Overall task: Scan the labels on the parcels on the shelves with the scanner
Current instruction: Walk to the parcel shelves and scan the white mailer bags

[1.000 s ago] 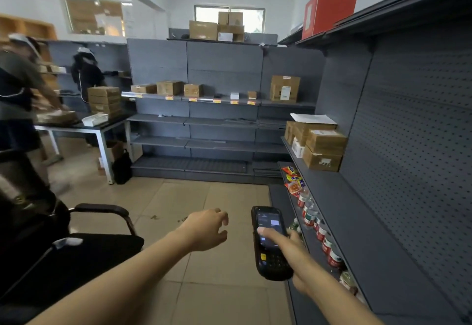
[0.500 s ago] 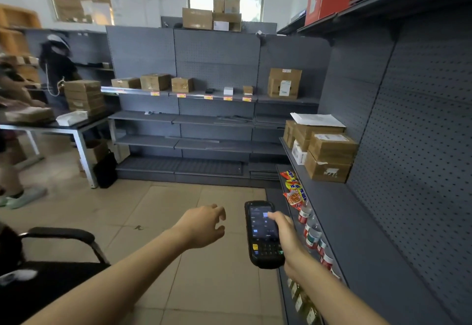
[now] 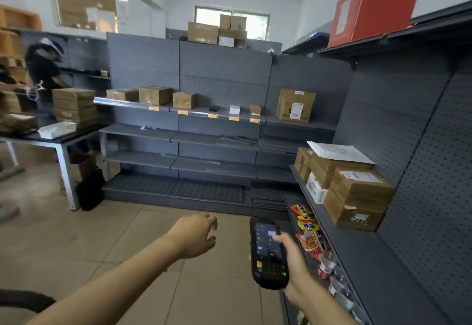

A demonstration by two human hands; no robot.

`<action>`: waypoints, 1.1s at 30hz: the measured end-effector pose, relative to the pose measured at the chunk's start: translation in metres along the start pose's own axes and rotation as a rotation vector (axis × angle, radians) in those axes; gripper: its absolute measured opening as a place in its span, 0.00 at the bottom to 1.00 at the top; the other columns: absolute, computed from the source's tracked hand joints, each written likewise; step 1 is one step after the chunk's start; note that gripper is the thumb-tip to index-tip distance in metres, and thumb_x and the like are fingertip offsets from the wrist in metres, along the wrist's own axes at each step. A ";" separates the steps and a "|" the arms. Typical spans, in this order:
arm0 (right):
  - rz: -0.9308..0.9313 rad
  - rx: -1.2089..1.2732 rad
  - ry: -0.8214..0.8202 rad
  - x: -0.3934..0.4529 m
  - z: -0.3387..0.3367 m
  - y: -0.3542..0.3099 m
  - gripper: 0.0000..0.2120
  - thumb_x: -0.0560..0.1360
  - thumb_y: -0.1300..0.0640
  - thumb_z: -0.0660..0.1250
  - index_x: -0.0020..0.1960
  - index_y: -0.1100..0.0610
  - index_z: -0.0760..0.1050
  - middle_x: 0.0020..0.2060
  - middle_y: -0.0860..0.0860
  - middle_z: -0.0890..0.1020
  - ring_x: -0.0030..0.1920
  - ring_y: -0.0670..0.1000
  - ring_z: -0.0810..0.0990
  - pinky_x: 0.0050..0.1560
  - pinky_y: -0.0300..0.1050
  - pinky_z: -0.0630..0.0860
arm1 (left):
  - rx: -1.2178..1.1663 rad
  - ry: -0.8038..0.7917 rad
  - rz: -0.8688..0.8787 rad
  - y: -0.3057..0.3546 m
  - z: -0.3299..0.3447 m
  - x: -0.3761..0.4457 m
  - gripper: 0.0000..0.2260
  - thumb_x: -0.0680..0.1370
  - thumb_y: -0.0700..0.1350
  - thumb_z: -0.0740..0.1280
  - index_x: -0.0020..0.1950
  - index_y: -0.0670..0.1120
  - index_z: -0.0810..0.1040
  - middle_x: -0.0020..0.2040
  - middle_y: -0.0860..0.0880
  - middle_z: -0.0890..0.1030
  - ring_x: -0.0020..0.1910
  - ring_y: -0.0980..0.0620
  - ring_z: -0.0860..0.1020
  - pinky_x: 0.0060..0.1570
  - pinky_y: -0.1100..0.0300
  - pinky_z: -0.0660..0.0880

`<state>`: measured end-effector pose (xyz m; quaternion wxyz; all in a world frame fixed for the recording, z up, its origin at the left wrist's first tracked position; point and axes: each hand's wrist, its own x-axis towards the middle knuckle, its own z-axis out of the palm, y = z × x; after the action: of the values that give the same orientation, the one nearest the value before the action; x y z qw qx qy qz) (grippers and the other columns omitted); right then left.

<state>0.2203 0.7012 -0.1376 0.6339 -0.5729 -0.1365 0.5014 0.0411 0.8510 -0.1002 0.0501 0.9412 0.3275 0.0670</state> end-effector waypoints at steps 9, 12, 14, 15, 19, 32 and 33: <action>0.020 0.074 0.033 0.108 0.020 -0.040 0.24 0.70 0.52 0.68 0.62 0.64 0.77 0.53 0.68 0.83 0.49 0.65 0.82 0.45 0.55 0.80 | 0.008 -0.016 0.057 -0.055 0.004 0.118 0.17 0.77 0.53 0.60 0.65 0.52 0.71 0.61 0.52 0.76 0.56 0.51 0.76 0.57 0.55 0.74; 0.038 0.081 0.045 0.147 0.011 -0.057 0.22 0.72 0.52 0.67 0.59 0.65 0.79 0.50 0.66 0.82 0.49 0.65 0.81 0.49 0.56 0.78 | 0.005 -0.031 0.086 -0.062 0.010 0.161 0.17 0.78 0.53 0.60 0.65 0.52 0.71 0.61 0.52 0.75 0.57 0.51 0.75 0.58 0.56 0.73; 0.039 0.078 0.069 0.175 0.007 -0.070 0.23 0.71 0.51 0.68 0.61 0.64 0.77 0.52 0.67 0.83 0.47 0.64 0.82 0.45 0.54 0.80 | 0.010 -0.039 0.103 -0.064 0.013 0.194 0.17 0.77 0.53 0.61 0.65 0.51 0.71 0.62 0.51 0.75 0.58 0.51 0.75 0.58 0.55 0.73; 0.035 0.080 0.086 0.189 0.005 -0.078 0.24 0.71 0.51 0.68 0.62 0.63 0.76 0.55 0.68 0.83 0.46 0.64 0.83 0.43 0.54 0.81 | 0.012 -0.042 0.108 -0.065 0.014 0.211 0.16 0.77 0.53 0.61 0.64 0.51 0.71 0.62 0.51 0.75 0.58 0.51 0.75 0.58 0.55 0.73; 0.036 0.076 0.111 0.241 -0.012 -0.110 0.27 0.70 0.50 0.68 0.64 0.64 0.77 0.55 0.67 0.83 0.45 0.63 0.83 0.44 0.53 0.81 | 0.053 -0.060 0.131 -0.063 0.013 0.278 0.16 0.77 0.52 0.60 0.63 0.50 0.72 0.62 0.50 0.75 0.58 0.49 0.75 0.57 0.54 0.73; 0.060 0.098 0.199 0.370 -0.042 -0.179 0.27 0.69 0.49 0.68 0.62 0.66 0.78 0.51 0.66 0.83 0.42 0.62 0.82 0.33 0.49 0.81 | 0.060 -0.080 0.150 -0.080 0.021 0.428 0.16 0.75 0.51 0.62 0.62 0.50 0.72 0.62 0.51 0.75 0.59 0.48 0.75 0.57 0.54 0.72; 0.062 0.104 0.217 0.382 -0.042 -0.184 0.27 0.69 0.50 0.68 0.62 0.66 0.77 0.48 0.66 0.82 0.40 0.62 0.82 0.33 0.49 0.81 | 0.060 -0.082 0.158 -0.084 0.021 0.440 0.16 0.75 0.51 0.62 0.62 0.50 0.72 0.61 0.50 0.75 0.59 0.48 0.75 0.56 0.54 0.72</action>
<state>0.5152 1.0082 -0.1448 0.6581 -0.5939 -0.0232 0.4623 0.3355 1.1898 -0.0917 0.0298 0.9670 0.2519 0.0224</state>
